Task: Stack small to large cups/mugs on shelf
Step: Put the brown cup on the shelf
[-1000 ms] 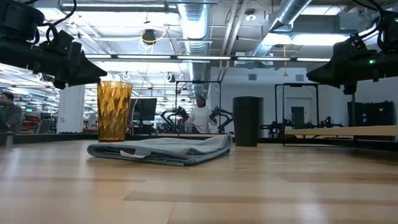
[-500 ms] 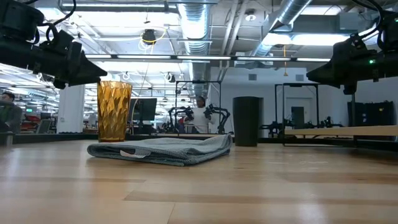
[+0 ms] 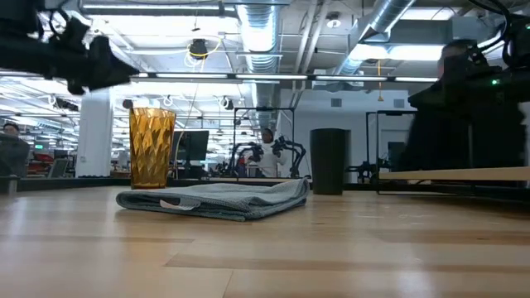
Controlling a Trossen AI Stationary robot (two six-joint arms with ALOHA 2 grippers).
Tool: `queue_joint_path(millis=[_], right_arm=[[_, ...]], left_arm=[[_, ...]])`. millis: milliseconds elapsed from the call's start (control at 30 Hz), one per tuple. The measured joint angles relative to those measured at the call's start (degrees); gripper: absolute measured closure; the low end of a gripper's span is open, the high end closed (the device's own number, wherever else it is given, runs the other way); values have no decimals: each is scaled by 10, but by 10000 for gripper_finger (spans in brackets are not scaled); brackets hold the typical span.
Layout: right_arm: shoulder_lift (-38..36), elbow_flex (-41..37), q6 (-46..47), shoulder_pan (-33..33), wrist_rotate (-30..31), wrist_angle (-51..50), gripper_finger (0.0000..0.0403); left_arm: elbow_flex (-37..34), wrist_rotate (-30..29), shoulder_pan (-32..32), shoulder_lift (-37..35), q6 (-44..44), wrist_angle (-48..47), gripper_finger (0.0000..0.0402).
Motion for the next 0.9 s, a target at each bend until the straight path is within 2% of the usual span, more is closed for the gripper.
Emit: queue_joint_path(millis=[100,267,633,767,900], right_arm=[[0,0,0,0,0,0,290],[0,0,0,0,0,1,290],[0,0,-5,0,2,2,290],[0,0,-5,0,2,12,290],[0,21,3,-4,5,40,290]], left_arm=[[37,-28,0,2,-11,-9,161],[117,-3,0,48,-4,-91,161],[340,-13,0,314,34,-271,161],[410,-55,0,381,56,-335,161],[451,-62,0,424,66,-355,161]])
